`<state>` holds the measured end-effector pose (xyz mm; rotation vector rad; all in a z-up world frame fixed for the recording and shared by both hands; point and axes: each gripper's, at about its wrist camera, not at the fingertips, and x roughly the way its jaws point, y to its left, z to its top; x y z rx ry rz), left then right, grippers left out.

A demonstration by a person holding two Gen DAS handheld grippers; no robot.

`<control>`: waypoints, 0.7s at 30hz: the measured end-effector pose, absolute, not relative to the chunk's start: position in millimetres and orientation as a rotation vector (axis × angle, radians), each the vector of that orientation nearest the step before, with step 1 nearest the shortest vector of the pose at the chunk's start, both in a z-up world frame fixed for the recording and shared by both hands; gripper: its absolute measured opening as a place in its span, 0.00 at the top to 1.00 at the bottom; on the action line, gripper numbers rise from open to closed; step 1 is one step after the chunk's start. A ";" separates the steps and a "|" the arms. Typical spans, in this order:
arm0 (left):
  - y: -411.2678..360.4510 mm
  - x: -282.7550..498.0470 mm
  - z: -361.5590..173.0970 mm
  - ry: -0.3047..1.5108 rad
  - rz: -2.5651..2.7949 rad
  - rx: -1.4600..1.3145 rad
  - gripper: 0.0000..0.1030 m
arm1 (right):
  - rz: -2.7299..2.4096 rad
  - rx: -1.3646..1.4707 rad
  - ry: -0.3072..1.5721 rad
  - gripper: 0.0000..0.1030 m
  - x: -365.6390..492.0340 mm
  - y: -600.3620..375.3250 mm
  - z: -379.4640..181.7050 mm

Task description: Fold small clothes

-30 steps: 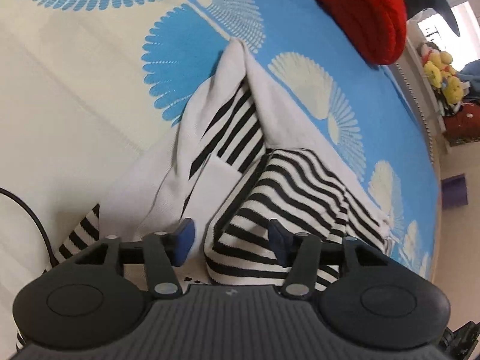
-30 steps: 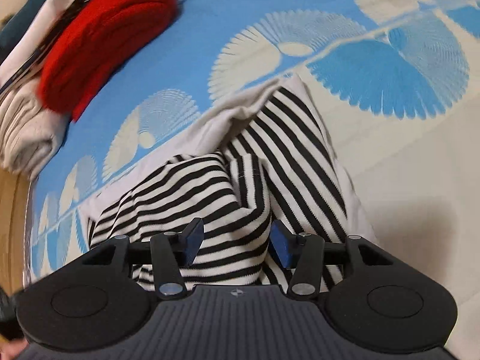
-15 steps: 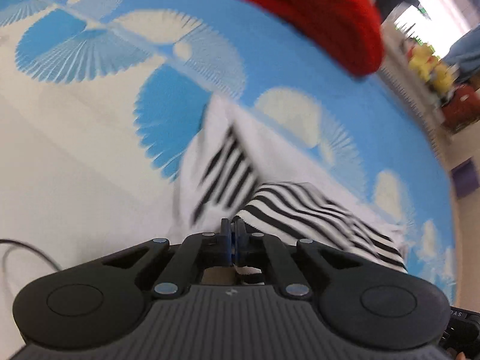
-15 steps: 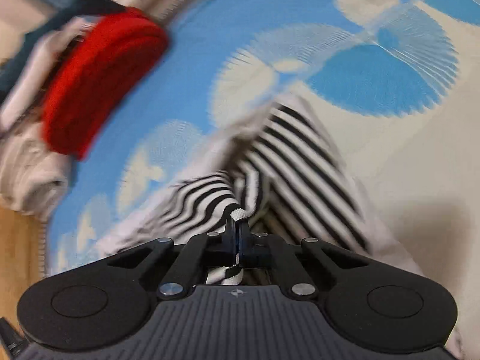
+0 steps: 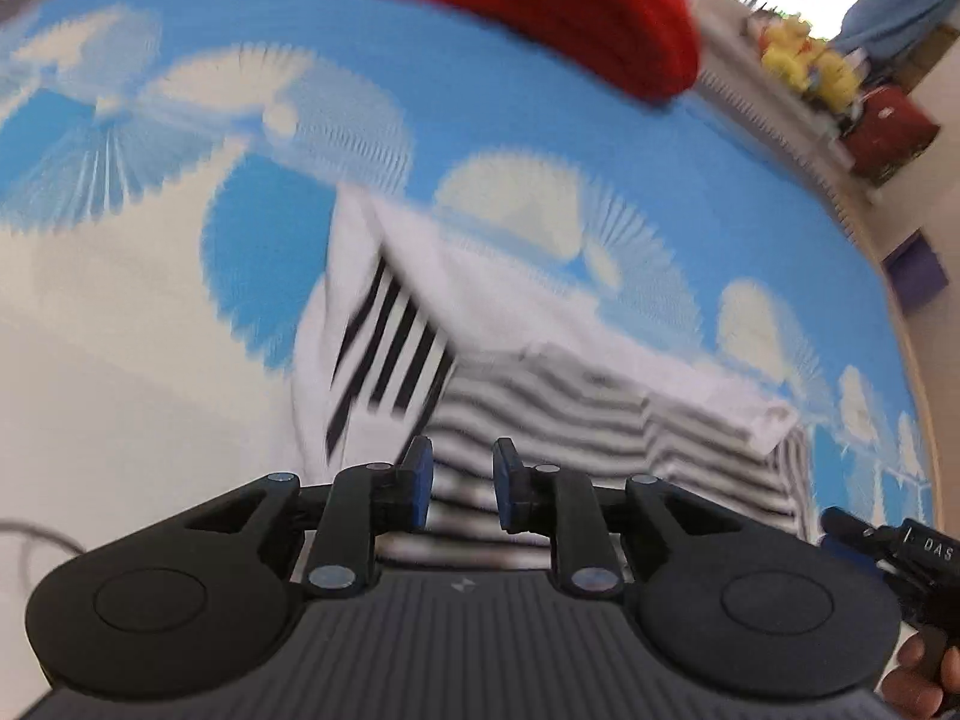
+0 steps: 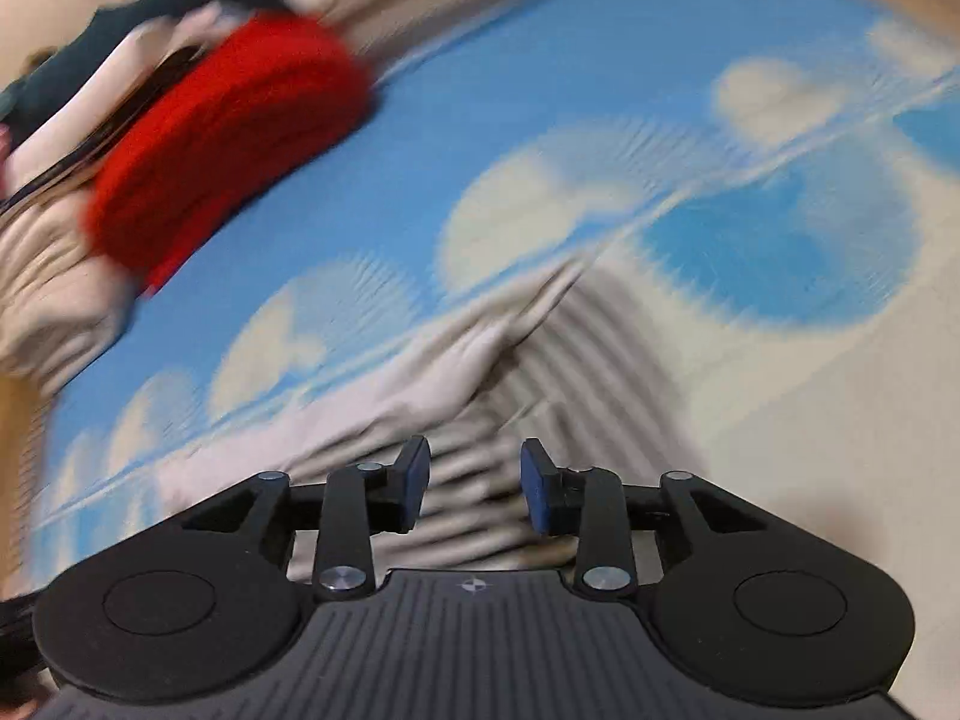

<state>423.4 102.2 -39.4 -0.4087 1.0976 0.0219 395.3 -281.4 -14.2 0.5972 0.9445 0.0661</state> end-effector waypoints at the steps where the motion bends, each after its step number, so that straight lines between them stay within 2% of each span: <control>1: 102.5 423.8 -50.8 1.151 0.040 -0.410 0.78 | 0.064 0.614 1.023 0.56 398.3 -278.6 -27.9; 4: 109.2 420.7 -77.2 1.258 0.111 -0.411 0.78 | -0.058 0.564 1.203 0.55 399.3 -277.5 -62.4; 6: 110.3 418.8 -72.7 1.242 0.112 -0.398 0.78 | -0.103 0.583 1.205 0.56 397.5 -282.7 -66.0; 12: 94.2 414.7 -43.6 1.139 0.039 -0.315 0.78 | 0.122 0.498 1.037 0.53 390.3 -251.2 -24.0; 15: 92.1 415.5 -45.4 1.147 0.039 -0.331 0.78 | 0.307 0.485 1.138 0.55 387.0 -229.2 -37.9; 18: 91.0 417.0 -47.2 1.154 0.037 -0.335 0.78 | 0.350 0.338 1.296 0.55 382.3 -208.5 -66.1; 21: 89.0 416.9 -46.4 1.151 0.024 -0.337 0.78 | 0.344 0.235 1.274 0.55 378.0 -203.0 -61.9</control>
